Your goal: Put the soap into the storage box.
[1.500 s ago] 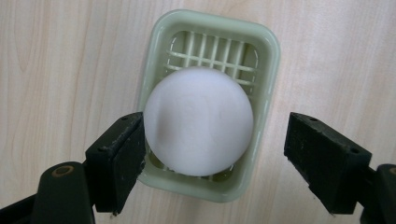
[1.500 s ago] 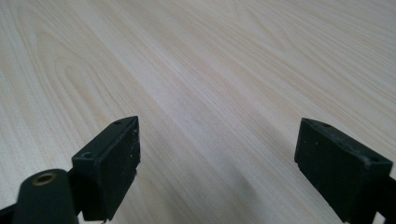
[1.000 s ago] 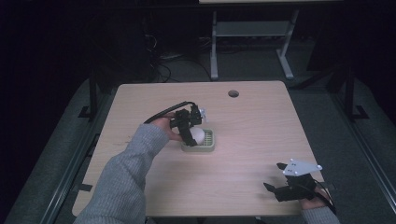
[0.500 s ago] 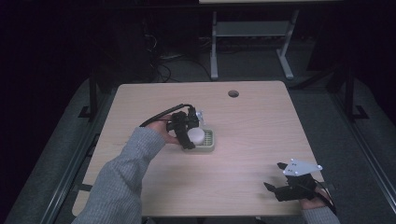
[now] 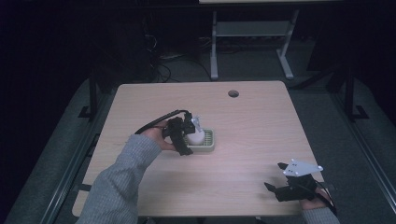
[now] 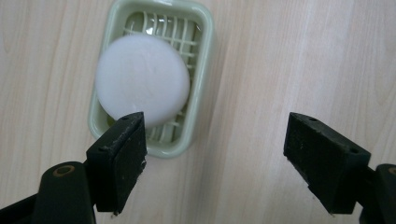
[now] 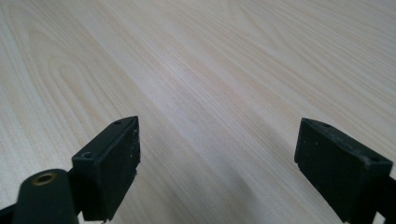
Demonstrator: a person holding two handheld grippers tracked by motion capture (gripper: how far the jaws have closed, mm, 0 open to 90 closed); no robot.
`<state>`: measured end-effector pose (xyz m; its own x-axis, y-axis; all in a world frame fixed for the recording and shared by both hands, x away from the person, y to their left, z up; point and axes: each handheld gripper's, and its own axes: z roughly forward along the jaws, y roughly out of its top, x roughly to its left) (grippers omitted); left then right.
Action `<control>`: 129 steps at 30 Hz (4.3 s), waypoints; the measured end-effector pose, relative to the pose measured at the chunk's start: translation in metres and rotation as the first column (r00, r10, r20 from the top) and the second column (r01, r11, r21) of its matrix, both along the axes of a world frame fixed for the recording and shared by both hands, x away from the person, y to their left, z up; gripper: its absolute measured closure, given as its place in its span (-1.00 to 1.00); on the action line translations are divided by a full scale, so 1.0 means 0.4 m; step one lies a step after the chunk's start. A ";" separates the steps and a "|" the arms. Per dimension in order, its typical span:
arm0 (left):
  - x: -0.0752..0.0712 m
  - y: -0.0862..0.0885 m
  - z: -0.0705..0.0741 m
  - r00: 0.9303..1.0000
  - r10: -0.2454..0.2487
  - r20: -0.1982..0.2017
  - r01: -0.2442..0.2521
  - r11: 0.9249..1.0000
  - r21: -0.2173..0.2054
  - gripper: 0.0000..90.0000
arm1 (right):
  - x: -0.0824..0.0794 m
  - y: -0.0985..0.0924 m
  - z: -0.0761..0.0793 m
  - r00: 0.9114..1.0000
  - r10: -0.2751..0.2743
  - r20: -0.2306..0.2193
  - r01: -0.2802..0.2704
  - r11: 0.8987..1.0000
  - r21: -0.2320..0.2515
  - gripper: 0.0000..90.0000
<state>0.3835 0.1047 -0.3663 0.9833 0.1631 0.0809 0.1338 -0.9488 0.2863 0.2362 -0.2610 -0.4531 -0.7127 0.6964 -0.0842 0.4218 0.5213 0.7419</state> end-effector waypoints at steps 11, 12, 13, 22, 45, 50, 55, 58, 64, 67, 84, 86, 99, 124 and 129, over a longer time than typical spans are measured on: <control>-0.034 0.035 -0.006 1.000 0.010 0.004 -0.010 1.000 -0.018 -0.54 | 0.002 -0.003 -0.002 1.000 -0.012 0.000 0.012 1.000 -0.002 -0.69; -0.038 0.037 -0.007 1.000 0.008 0.005 -0.008 1.000 -0.019 -0.55 | 0.002 -0.003 -0.001 1.000 -0.014 -0.001 0.014 1.000 -0.001 -0.69; -0.041 0.038 -0.008 1.000 0.008 0.005 -0.008 1.000 -0.021 -0.54 | 0.002 -0.003 -0.001 1.000 -0.016 -0.004 0.016 1.000 -0.002 -0.69; -0.064 0.044 0.003 1.000 -0.001 0.017 0.002 1.000 -0.014 -0.55 | 0.003 -0.002 -0.002 1.000 -0.018 -0.002 0.018 1.000 -0.010 -0.69; -0.112 0.078 -0.013 1.000 0.007 0.016 -0.007 1.000 -0.023 -0.54 | 0.001 -0.003 -0.001 1.000 -0.023 0.005 0.023 1.000 -0.013 -0.69; -0.119 0.090 -0.018 1.000 0.011 0.013 -0.010 1.000 -0.022 -0.54 | 0.001 -0.004 0.000 1.000 -0.026 0.005 0.026 1.000 -0.014 -0.69; -0.128 0.101 -0.019 1.000 0.011 0.020 -0.011 1.000 -0.019 -0.54 | 0.001 -0.006 0.000 0.999 -0.032 0.004 0.032 0.999 -0.010 -0.69; -0.134 0.107 -0.022 1.000 0.013 0.020 -0.012 1.000 -0.020 -0.54 | 0.001 -0.006 -0.001 1.000 -0.030 0.004 0.030 0.999 -0.013 -0.69; -0.147 0.115 -0.023 1.000 0.006 0.026 -0.006 1.000 -0.015 -0.54 | 0.001 -0.006 -0.001 0.999 -0.033 0.001 0.033 0.999 -0.014 -0.69; -0.152 0.120 -0.025 1.000 0.005 0.026 -0.005 1.000 -0.017 -0.54 | 0.001 -0.007 -0.002 0.999 -0.033 0.001 0.033 0.999 -0.015 -0.69; -0.182 0.157 -0.042 0.999 0.021 0.032 -0.021 1.000 -0.021 -0.54 | 0.002 -0.008 -0.003 0.999 -0.038 -0.002 0.038 0.999 -0.021 -0.69; -0.185 0.160 -0.046 0.999 0.021 0.033 -0.021 1.000 -0.018 -0.54 | 0.002 -0.008 -0.003 0.999 -0.039 -0.002 0.039 0.999 -0.021 -0.69; -0.206 0.185 -0.059 0.998 0.033 0.045 -0.032 0.999 -0.016 -0.54 | 0.003 -0.007 -0.006 0.999 -0.041 -0.007 0.041 0.999 -0.019 -0.69; -0.241 0.234 -0.089 0.997 0.066 0.049 -0.065 0.997 -0.030 -0.55 | 0.005 -0.008 -0.008 0.999 -0.046 -0.013 0.046 0.999 -0.023 -0.69; -0.250 0.243 -0.096 0.996 0.070 0.049 -0.069 0.997 -0.031 -0.55 | 0.005 -0.007 -0.009 0.999 -0.048 -0.014 0.047 0.999 -0.023 -0.69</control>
<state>0.2835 0.2019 -0.4048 0.9644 0.2339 0.1236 0.1840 -0.9287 0.3221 0.2382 -0.2638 -0.4568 -0.6801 0.7276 -0.0900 0.4573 0.5169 0.7237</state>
